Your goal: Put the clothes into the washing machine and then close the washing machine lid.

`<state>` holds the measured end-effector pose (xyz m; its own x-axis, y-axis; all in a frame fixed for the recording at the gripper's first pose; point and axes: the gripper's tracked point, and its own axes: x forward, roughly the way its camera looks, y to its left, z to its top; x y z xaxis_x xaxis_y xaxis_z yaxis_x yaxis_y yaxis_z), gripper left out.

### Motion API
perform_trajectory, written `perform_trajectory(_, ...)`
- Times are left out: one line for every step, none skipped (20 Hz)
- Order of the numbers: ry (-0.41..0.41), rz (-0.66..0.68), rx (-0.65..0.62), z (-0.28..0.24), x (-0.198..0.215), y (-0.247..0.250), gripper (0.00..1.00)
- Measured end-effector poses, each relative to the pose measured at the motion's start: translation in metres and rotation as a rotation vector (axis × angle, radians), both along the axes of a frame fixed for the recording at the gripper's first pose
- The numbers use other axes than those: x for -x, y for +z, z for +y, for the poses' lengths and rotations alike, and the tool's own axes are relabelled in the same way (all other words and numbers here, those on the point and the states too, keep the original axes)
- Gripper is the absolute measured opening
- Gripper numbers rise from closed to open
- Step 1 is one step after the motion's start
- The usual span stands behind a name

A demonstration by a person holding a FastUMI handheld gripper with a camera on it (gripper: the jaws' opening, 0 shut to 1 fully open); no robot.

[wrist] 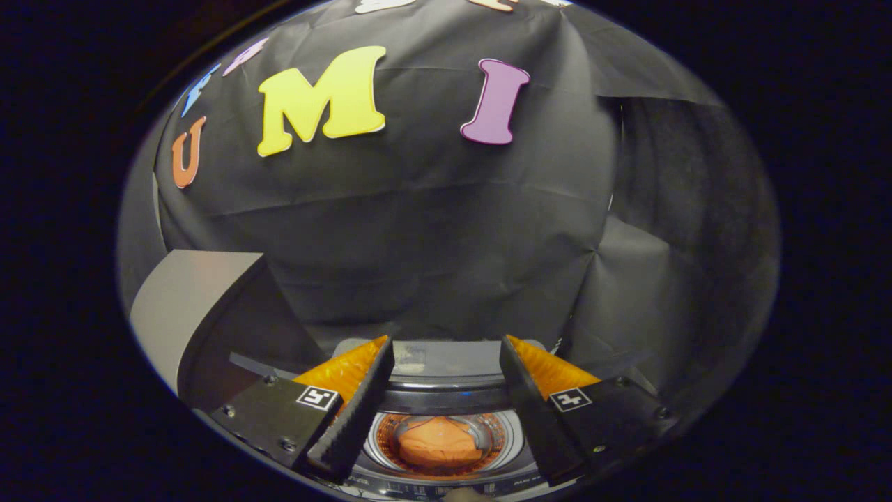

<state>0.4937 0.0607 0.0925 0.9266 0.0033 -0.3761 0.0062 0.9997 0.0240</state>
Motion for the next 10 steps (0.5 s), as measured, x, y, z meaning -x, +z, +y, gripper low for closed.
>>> perform_trajectory(0.002,0.005,0.0,-0.001,0.005,-0.004,0.95)
perform_trajectory(0.004,0.014,0.001,-0.001,0.011,-0.01,0.95)
perform_trajectory(0.005,0.024,0.0,0.0,0.017,-0.016,0.95)
perform_trajectory(0.005,0.041,0.003,-0.001,0.024,-0.025,0.95)
perform_trajectory(0.007,0.059,0.007,0.0,0.03,-0.034,0.95)
perform_trajectory(0.008,0.076,0.009,-0.002,0.037,-0.043,0.95)
perform_trajectory(0.011,0.09,0.011,-0.002,0.044,-0.053,0.96)
perform_trajectory(0.011,0.1,0.015,-0.002,0.05,-0.06,0.95)
perform_trajectory(0.009,0.105,0.02,-0.003,0.055,-0.065,0.95)
perform_trajectory(0.006,0.111,0.023,-0.005,0.061,-0.067,0.95)
